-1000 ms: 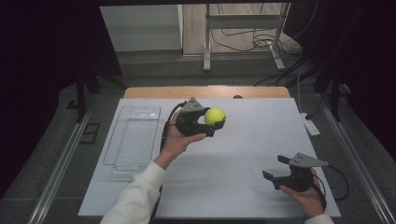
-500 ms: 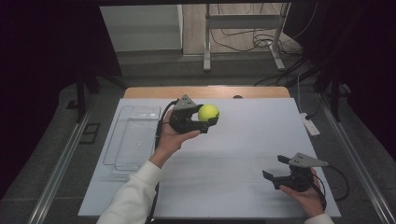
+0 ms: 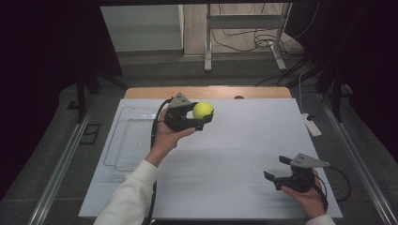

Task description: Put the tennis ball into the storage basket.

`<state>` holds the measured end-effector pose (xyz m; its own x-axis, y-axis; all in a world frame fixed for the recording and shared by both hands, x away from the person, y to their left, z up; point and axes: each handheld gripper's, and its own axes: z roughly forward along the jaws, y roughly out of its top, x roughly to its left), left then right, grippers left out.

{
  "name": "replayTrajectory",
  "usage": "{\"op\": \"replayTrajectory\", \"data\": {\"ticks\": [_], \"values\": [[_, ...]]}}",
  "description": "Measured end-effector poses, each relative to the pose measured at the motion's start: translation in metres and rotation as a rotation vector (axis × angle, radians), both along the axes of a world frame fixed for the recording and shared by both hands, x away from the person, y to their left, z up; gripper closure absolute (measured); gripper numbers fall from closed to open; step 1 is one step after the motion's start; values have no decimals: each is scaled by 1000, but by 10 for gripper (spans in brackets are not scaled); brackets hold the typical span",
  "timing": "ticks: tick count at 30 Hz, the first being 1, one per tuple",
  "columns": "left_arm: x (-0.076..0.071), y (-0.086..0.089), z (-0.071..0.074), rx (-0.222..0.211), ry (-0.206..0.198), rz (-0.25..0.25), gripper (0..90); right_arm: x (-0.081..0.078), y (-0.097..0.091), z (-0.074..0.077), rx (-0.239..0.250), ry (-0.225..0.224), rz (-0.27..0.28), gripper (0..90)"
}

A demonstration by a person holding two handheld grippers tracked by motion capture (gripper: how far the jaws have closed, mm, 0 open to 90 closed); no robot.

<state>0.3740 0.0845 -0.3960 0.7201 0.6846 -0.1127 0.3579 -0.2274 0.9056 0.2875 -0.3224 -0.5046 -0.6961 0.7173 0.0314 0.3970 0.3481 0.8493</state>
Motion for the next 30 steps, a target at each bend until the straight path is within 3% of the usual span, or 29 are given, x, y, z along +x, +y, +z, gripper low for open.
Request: {"op": "replayTrajectory", "data": {"ticks": [30], "values": [[9,31,-1,11,6,88,273,0,2,-1,-4,3,2,104]]}}
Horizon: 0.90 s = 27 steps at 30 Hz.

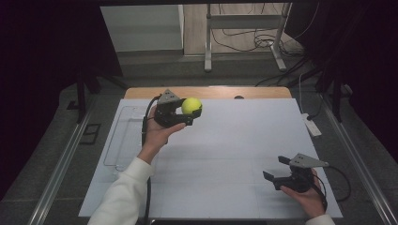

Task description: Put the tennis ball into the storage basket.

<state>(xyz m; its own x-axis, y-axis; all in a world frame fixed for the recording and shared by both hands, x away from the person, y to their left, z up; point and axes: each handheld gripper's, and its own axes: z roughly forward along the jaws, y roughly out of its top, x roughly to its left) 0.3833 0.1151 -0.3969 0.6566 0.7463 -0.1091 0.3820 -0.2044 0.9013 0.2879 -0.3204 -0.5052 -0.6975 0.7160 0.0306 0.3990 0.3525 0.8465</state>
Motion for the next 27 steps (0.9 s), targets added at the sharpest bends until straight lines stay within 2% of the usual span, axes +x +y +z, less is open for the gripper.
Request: {"op": "replayTrajectory", "data": {"ticks": [27], "values": [[6,30,1,-1,-1,101,273,0,-1,0,6,1,1,104]]}}
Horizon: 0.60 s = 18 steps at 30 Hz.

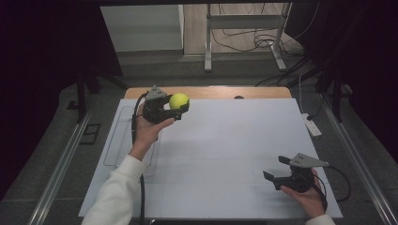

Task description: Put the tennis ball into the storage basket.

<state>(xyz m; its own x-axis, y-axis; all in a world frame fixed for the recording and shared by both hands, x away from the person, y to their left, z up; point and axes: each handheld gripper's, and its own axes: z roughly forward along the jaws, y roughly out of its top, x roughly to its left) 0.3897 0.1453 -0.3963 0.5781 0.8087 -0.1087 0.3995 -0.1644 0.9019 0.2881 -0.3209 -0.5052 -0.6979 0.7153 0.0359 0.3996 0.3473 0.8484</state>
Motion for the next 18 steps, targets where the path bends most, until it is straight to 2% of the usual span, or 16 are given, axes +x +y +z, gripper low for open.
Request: {"op": "replayTrajectory", "data": {"ticks": [18], "values": [[3,16,4,9,-5,50,273,0,0,0,1,-2,0,104]]}}
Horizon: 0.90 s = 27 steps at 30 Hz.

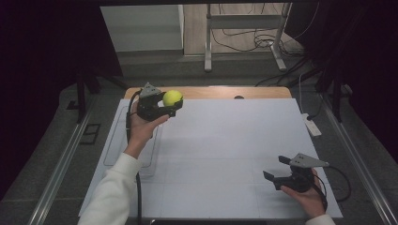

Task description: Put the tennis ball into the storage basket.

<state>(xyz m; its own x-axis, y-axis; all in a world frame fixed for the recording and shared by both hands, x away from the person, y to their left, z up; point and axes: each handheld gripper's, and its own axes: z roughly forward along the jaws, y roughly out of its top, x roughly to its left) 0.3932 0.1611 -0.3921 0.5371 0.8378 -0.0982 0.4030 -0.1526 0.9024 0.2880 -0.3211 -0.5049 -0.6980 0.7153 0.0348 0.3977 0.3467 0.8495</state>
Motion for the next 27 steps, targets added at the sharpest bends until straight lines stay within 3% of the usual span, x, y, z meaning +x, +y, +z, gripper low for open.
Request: {"op": "replayTrajectory", "data": {"ticks": [27], "values": [[10,26,-5,19,22,86,273,0,0,0,-1,2,1,104]]}}
